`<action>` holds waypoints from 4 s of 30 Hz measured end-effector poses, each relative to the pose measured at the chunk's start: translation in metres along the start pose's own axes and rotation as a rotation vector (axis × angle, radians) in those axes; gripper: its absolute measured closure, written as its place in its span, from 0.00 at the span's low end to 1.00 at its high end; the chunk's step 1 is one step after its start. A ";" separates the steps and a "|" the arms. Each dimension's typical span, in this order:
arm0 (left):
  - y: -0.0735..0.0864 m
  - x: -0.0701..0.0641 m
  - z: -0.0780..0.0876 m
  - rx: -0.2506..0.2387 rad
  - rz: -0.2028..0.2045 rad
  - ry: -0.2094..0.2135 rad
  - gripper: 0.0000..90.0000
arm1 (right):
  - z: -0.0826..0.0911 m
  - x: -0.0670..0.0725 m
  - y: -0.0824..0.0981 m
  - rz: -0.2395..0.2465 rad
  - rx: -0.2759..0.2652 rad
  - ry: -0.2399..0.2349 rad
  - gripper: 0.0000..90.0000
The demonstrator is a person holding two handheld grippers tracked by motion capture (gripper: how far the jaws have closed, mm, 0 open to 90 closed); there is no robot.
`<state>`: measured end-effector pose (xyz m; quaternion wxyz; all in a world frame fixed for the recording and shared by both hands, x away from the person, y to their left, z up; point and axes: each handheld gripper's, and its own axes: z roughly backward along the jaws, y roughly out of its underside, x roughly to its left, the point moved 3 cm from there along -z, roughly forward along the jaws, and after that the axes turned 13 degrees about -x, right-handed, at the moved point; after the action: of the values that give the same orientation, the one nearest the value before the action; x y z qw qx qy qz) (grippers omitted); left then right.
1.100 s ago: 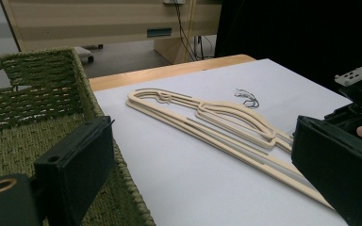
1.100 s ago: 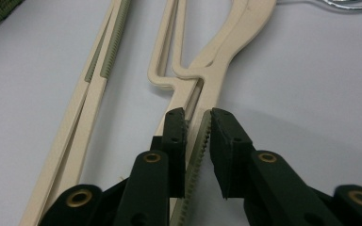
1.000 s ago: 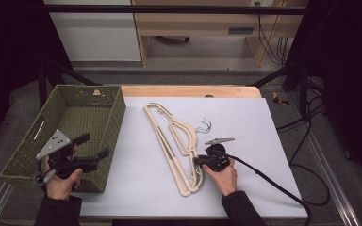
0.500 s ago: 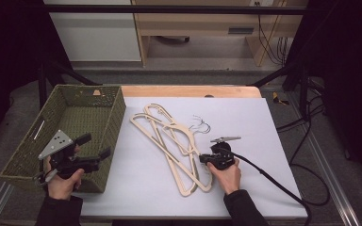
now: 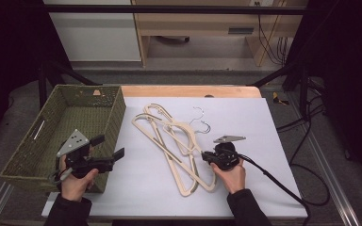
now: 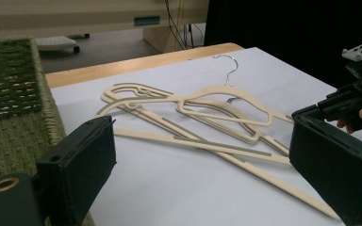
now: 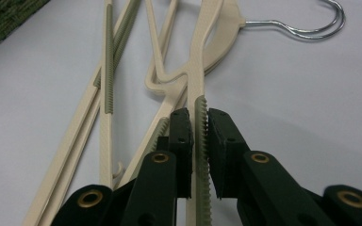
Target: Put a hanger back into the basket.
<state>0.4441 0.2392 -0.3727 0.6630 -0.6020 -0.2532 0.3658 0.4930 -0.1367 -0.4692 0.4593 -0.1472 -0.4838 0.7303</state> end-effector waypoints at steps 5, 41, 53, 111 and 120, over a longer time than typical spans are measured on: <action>-0.012 -0.014 -0.019 -0.001 -0.012 0.027 0.08 | 0.006 0.003 -0.002 0.024 -0.027 -0.017 0.91; -0.006 -0.055 -0.205 0.163 -0.125 0.120 0.20 | 0.016 0.011 -0.004 0.061 -0.075 -0.056 0.91; 0.008 -0.056 -0.235 0.203 -0.131 0.110 0.44 | 0.017 0.011 -0.005 0.064 -0.082 -0.070 0.92; -0.001 -0.087 -0.174 0.165 -0.113 0.147 0.99 | -0.002 0.049 -0.051 0.054 -0.130 -0.199 0.81; -0.004 -0.090 -0.163 0.152 -0.120 0.172 0.96 | -0.006 0.051 -0.050 0.031 -0.101 -0.236 0.96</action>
<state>0.5169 0.0677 -0.3834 0.7468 -0.5629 -0.2024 0.2906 0.4961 -0.0862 -0.4185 0.3801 -0.0906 -0.5682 0.7242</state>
